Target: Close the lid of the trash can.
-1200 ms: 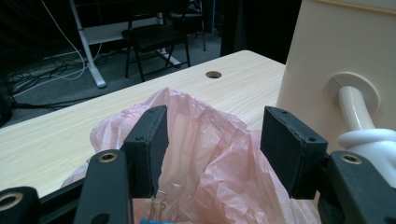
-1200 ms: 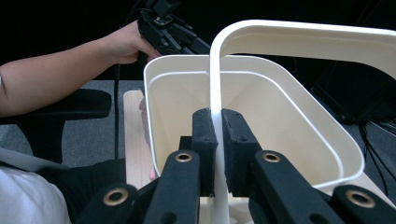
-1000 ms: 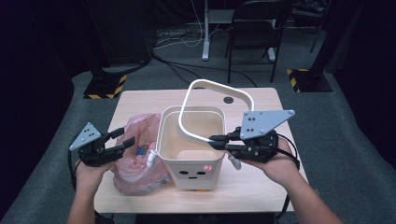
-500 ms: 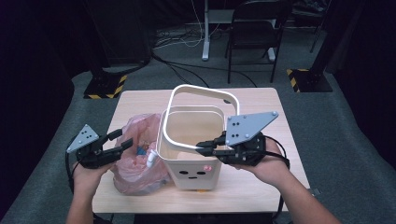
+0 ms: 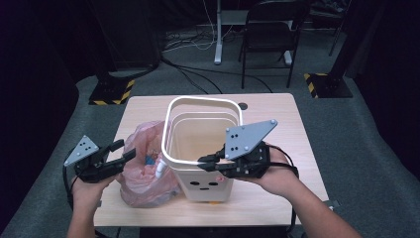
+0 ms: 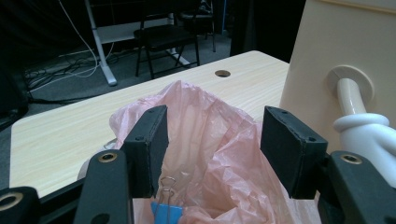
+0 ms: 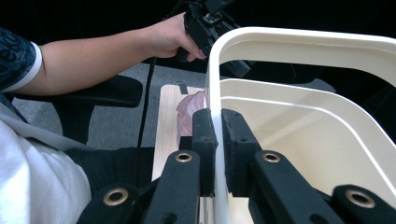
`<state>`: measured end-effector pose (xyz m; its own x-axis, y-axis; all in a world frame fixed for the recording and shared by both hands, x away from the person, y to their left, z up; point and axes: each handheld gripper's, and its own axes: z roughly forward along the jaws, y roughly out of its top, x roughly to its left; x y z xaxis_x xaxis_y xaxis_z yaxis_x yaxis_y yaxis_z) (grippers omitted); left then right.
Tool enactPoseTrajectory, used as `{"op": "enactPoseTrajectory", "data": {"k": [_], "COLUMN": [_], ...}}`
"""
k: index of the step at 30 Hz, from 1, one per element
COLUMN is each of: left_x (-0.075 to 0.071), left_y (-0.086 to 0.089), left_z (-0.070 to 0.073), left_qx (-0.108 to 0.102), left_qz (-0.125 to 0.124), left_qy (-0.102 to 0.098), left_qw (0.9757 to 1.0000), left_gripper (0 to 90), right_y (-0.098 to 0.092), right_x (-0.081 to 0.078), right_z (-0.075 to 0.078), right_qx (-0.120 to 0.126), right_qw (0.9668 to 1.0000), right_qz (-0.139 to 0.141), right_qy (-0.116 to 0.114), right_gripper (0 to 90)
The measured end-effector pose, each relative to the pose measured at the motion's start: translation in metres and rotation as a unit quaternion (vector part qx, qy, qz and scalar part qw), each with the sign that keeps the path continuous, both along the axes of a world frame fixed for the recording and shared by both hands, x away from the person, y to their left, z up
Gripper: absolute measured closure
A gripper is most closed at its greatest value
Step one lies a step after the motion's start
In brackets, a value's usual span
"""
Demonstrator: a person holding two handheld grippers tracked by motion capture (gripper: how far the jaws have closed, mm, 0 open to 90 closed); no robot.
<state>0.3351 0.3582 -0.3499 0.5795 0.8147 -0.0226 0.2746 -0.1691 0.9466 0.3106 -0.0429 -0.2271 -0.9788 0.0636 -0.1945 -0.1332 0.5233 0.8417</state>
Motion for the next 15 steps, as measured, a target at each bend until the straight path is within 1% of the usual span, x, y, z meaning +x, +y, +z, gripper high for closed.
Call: {"op": "enactPoseTrajectory", "data": {"k": [6,11,15], "left_x": [-0.0008,-0.0001,0.0002], "left_y": [0.0008,-0.0001,-0.0002], "left_z": [-0.0002,-0.0007,-0.0010], "left_qx": [0.000,0.001,0.002], "left_qz": [0.002,0.001,0.001], "left_qy": [0.000,0.001,0.002], "left_qw": [1.0000,1.0000,1.0000], "left_gripper": [41.4,41.4,41.4], "right_y": [0.0000,0.0010,0.0010], "right_x": [0.0018,0.0011,0.0025], "right_z": [0.0001,-0.0020,-0.0040], "right_qx": [-0.003,-0.018,-0.021], "right_qw": [1.0000,0.9998,0.9997], "right_qz": [0.004,0.008,0.009], "right_qy": [0.007,0.006,0.009], "right_gripper": [84.2,84.2,84.2]}}
